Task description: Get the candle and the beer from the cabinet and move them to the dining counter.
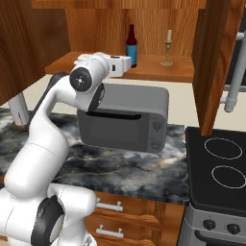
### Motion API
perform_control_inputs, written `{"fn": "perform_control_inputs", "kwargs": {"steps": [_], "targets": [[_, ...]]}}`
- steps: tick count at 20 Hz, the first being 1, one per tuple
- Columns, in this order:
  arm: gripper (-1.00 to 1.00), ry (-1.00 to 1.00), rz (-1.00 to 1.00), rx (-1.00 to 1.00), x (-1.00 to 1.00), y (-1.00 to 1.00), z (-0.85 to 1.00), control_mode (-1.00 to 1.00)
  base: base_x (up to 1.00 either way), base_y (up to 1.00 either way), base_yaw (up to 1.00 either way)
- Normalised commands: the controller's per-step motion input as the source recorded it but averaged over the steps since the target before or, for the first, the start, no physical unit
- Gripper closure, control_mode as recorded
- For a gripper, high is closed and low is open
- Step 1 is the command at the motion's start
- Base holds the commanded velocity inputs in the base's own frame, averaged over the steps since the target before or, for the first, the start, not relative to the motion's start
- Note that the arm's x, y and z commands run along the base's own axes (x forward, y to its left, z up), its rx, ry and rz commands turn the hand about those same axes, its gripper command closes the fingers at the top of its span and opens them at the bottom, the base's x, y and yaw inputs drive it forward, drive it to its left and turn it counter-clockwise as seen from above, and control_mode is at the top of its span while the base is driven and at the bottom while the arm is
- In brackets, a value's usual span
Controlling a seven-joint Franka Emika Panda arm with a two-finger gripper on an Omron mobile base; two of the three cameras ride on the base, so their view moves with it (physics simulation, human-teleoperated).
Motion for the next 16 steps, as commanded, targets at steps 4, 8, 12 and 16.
{"fn": "perform_control_inputs", "kwargs": {"steps": [4, 8, 12, 16], "targets": [[-1.00, 0.00, 0.00, 0.00, 0.36, 0.00, 0.00, -1.00, 0.00, 0.00, 0.00], [-1.00, 0.00, 0.00, 0.00, 0.30, 0.00, 0.16, -1.00, 0.00, 0.00, 0.00], [-1.00, 0.00, -0.04, 0.00, 0.22, -0.13, 0.28, -1.00, 0.00, 0.00, 0.00], [-1.00, 0.01, -0.10, 0.00, 0.27, -0.20, 0.26, -1.00, 0.00, 0.00, 0.00]]}}
